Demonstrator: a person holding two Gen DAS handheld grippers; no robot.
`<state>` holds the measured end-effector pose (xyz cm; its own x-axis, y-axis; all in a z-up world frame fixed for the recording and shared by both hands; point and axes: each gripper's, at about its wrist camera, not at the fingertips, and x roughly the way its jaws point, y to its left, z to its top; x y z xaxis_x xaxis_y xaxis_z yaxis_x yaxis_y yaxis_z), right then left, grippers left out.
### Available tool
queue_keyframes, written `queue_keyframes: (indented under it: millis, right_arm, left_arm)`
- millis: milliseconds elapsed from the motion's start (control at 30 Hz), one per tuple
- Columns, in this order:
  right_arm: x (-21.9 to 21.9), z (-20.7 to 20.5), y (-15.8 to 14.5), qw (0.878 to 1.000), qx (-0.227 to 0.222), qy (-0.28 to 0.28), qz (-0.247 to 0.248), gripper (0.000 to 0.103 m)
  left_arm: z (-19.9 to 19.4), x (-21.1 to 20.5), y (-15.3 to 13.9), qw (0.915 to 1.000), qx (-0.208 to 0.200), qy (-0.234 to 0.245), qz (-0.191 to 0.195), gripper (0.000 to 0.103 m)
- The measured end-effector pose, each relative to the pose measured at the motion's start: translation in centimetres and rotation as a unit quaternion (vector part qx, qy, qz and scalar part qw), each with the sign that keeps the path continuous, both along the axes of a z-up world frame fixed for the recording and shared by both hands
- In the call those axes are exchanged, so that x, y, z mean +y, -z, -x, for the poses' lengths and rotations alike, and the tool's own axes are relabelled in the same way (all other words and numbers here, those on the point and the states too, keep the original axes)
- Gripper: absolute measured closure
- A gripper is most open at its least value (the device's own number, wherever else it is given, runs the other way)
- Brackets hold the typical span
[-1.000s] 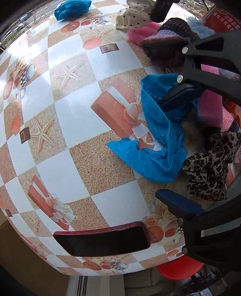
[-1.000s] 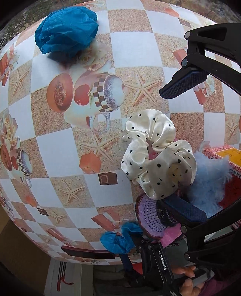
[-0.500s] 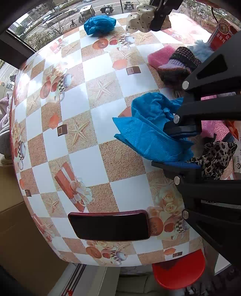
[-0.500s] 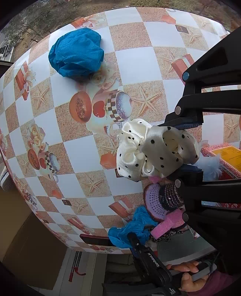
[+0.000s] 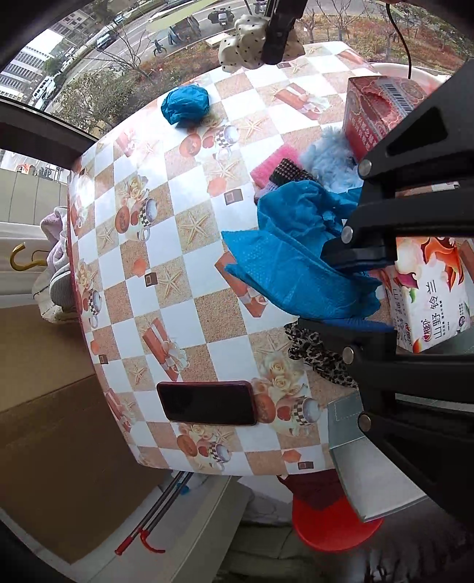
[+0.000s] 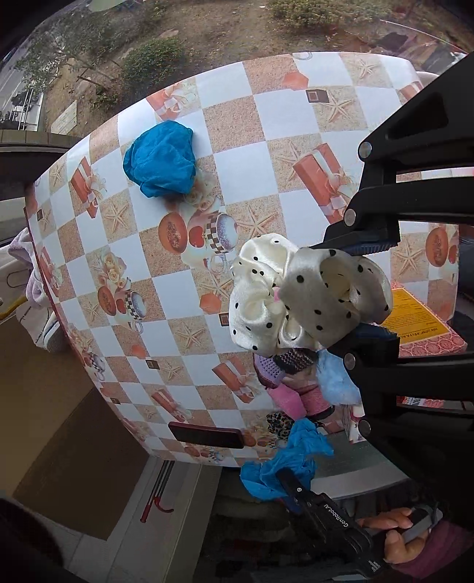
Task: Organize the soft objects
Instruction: 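Grasp the white polka-dot scrunchie with the right gripper while the left gripper grasps the blue cloth, then carry both items over the white box and open both grippers to drop them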
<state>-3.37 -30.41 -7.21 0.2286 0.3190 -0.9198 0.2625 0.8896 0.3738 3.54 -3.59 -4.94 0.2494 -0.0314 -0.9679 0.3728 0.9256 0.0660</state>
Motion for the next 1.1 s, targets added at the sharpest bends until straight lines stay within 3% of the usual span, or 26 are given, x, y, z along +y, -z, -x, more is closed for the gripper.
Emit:
queue_keyframes:
  millis: [267,467,600,867,1100]
  right_arm:
    - [2.4,5.4,-2.6,1.000,-0.007,-0.023,-0.004,0.071]
    - [7.0,7.9,-5.0,0.999,-0.028,-0.037,0.016,0.071]
    - [11.6,9.2,-5.6,0.999,-0.025,-0.043,0.002,0.071]
    - [22.4,8.5,-6.2,0.992,-0.030,-0.122,-0.005,0.071]
    - [31.4,7.1,-6.6,0.971,-0.037,-0.236,0.011,0.071]
  left_arm:
    - [8.1,3.2,-1.6,0.9995,0.018,-0.027,0.004,0.080]
    - [10.6,6.1,-2.0,0.9996,0.019,-0.019,0.010,0.080]
    - [11.6,9.3,-2.2,0.9998,0.009,-0.011,0.011,0.080]
    - [13.4,17.8,-2.6,0.9985,-0.007,-0.053,0.009,0.080]
    - [14.8,24.1,-1.9,0.9937,-0.013,-0.111,0.000,0.080]
